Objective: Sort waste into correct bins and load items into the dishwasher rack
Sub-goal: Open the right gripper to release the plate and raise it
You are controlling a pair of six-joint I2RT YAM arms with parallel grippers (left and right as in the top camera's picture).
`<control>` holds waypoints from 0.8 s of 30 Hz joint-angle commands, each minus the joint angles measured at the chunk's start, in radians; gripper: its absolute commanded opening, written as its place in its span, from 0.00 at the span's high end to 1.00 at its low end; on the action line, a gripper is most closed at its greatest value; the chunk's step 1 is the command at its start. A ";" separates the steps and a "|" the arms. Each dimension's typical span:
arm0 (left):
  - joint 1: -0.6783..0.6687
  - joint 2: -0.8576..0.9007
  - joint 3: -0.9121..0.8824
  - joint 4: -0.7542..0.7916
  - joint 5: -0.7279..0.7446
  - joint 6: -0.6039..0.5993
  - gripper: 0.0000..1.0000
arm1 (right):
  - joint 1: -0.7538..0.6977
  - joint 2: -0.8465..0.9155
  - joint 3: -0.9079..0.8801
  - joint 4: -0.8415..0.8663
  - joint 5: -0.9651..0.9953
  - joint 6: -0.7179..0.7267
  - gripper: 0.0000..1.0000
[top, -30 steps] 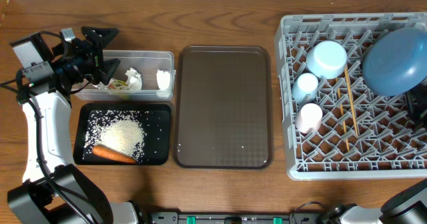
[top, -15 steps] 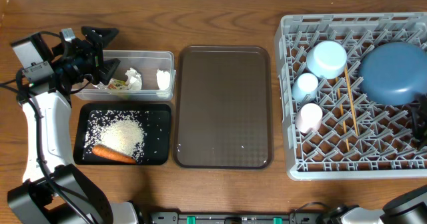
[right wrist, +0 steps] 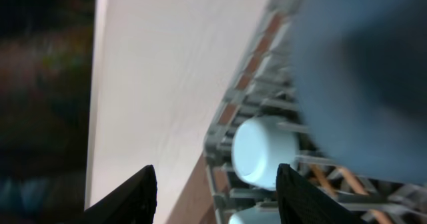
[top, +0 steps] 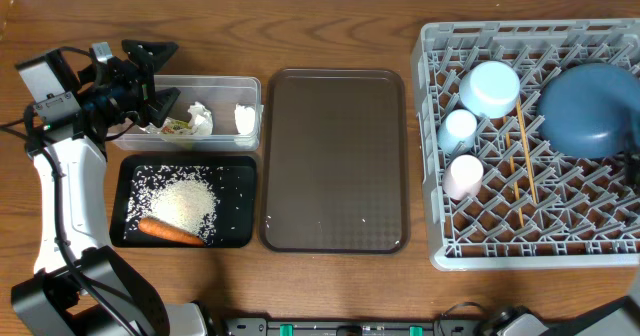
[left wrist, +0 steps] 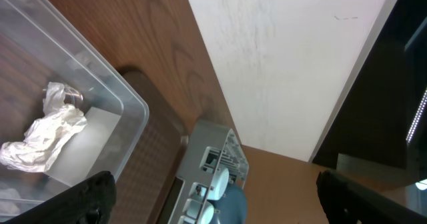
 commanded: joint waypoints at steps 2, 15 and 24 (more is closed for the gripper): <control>0.003 0.001 -0.004 -0.002 0.010 0.002 0.02 | 0.146 -0.019 0.040 -0.002 0.057 -0.089 0.43; 0.003 0.001 -0.004 -0.002 0.010 0.002 0.02 | 0.728 -0.019 0.298 -0.503 0.686 -0.627 0.43; 0.003 0.001 -0.004 -0.002 0.010 0.002 0.02 | 1.012 -0.019 0.351 -0.655 0.924 -0.703 0.39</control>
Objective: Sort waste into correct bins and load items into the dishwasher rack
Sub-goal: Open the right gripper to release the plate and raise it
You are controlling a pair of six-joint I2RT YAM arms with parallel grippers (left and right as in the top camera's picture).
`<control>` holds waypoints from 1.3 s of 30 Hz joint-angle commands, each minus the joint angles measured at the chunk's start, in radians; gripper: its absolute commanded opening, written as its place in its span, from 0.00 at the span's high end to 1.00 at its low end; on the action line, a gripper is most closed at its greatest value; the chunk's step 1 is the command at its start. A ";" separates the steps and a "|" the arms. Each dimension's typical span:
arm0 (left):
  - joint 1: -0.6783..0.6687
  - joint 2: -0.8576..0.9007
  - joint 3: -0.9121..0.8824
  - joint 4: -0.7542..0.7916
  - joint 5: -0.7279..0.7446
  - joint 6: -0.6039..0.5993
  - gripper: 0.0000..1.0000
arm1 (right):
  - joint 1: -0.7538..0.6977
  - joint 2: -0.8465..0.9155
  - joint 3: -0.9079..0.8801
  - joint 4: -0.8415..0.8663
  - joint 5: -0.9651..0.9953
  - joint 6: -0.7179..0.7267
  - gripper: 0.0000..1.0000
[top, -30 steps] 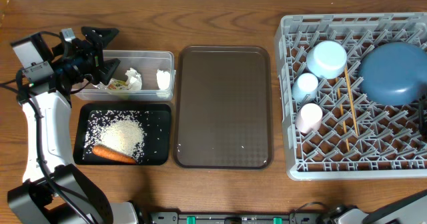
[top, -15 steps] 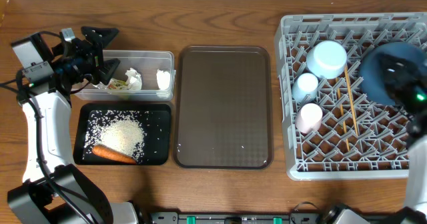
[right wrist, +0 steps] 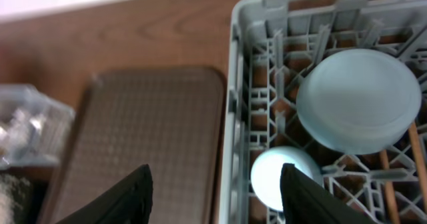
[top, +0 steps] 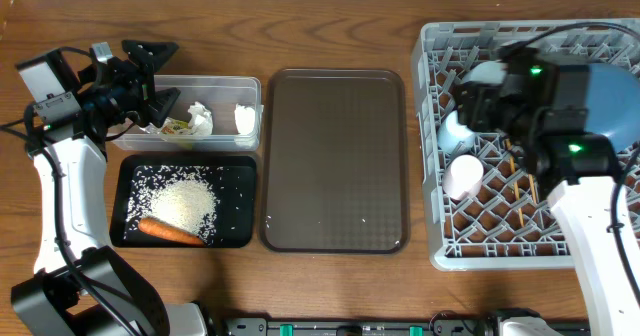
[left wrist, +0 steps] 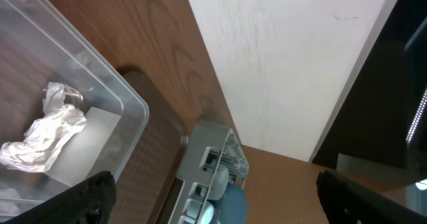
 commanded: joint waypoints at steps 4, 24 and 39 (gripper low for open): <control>0.003 0.001 -0.004 -0.002 0.010 0.002 0.02 | 0.066 -0.009 0.017 -0.138 0.156 -0.024 0.38; 0.003 0.001 -0.004 -0.002 0.010 0.002 0.02 | 0.069 -0.009 0.017 -0.231 0.279 -0.021 0.01; 0.003 0.001 -0.004 -0.002 0.010 0.002 0.02 | 0.069 -0.009 0.017 -0.231 0.279 -0.021 0.01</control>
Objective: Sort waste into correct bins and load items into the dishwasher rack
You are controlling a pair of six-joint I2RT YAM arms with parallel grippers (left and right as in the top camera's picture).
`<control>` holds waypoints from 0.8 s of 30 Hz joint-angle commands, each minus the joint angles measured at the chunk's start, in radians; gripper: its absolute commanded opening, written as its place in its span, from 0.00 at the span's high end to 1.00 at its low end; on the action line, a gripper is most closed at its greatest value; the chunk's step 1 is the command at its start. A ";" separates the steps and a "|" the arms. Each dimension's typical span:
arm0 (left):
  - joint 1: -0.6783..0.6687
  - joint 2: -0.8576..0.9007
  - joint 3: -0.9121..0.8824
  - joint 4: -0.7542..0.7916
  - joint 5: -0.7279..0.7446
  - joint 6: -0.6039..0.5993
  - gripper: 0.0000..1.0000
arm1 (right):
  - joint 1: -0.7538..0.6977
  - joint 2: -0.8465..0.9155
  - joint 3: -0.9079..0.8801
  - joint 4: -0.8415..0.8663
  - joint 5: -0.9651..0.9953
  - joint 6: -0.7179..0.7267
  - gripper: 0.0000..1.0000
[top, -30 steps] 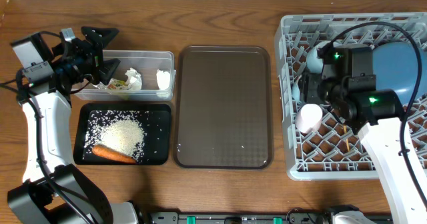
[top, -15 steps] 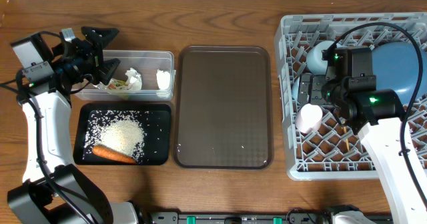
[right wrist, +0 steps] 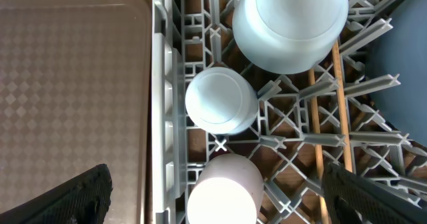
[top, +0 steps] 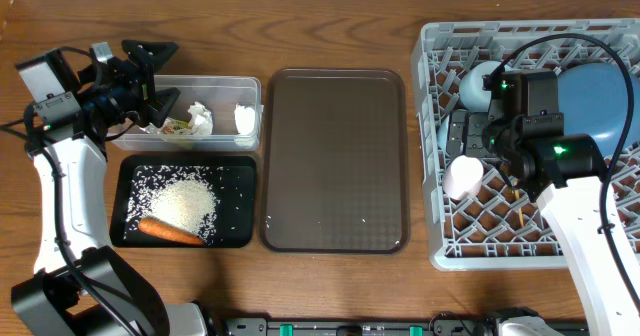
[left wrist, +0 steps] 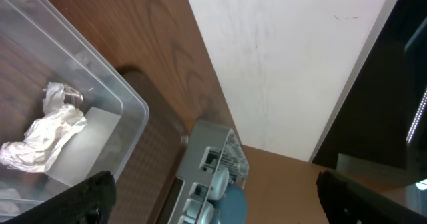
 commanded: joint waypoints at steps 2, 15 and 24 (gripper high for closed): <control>0.003 0.001 -0.004 -0.002 0.010 0.002 0.02 | 0.008 -0.010 0.013 -0.001 0.014 0.001 0.01; 0.003 0.001 -0.004 -0.002 0.010 0.002 0.02 | 0.010 -0.354 0.002 -0.005 0.104 0.000 0.01; 0.003 0.001 -0.004 -0.002 0.010 0.002 0.03 | 0.079 -0.659 -0.013 -0.054 0.110 -0.002 0.01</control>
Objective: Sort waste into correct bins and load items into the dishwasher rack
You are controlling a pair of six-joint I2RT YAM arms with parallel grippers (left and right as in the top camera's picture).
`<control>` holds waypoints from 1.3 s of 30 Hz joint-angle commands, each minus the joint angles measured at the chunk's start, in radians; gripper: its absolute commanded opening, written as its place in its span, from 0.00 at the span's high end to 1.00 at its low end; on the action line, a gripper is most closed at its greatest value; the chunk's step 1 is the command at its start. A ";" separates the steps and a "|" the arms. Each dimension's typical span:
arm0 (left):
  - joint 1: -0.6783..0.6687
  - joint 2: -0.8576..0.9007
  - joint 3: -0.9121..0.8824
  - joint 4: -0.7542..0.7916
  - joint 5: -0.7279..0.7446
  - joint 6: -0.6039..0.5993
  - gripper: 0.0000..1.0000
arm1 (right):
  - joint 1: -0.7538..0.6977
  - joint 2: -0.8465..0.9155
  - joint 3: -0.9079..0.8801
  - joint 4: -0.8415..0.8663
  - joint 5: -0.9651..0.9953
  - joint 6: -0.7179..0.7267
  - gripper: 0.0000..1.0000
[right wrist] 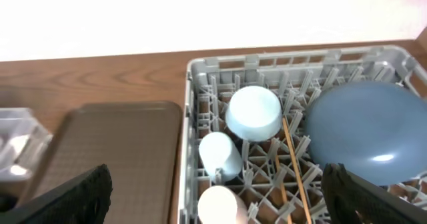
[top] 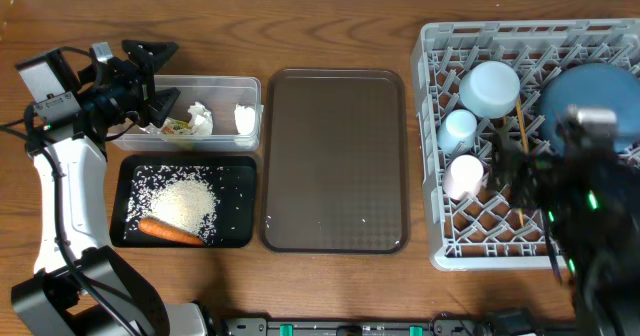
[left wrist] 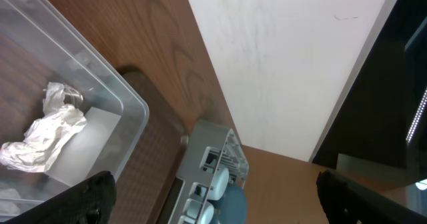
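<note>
The grey dishwasher rack (top: 430,156) on the right holds a pale blue bowl (top: 490,88), a small pale cup (top: 460,128), a white cup (top: 463,176), chopsticks (top: 521,146) and a large blue plate (top: 590,96). My right arm (top: 585,201) is blurred over the rack's front right. My right gripper (right wrist: 217,207) is open and holds nothing, looking down on the whole rack. At the far left my left gripper (top: 160,74) hangs open and holds nothing, beside the clear waste bin (top: 215,81) with crumpled paper (top: 200,119) in it.
A black tray (top: 125,211) in front of the bin carries rice (top: 185,201) and a carrot (top: 168,231). A brown serving tray (top: 335,156) lies between the bins and the rack. The wall runs along the table's far edge.
My right arm was low over the cups at the rack's left side. It now sits toward the rack's front right, with the wrist camera further back. The left arm has not moved.
The right wrist was first close by the blue plate, with the arm outside the overhead view. Then it was over the rack's far part, then low over the cups, and now back at the front right. Its gripper stayed open. The rack's contents are unchanged.
</note>
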 commanded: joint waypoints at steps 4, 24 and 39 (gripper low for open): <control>0.003 0.001 -0.004 -0.002 0.010 0.002 0.02 | 0.028 -0.246 -0.119 0.005 0.014 0.009 0.01; 0.003 0.001 -0.004 -0.002 0.010 0.002 0.02 | 0.024 -0.711 -0.861 0.554 0.010 0.139 0.01; 0.003 0.001 -0.004 -0.002 0.010 0.002 0.02 | 0.023 -0.711 -1.133 0.907 0.018 0.168 0.01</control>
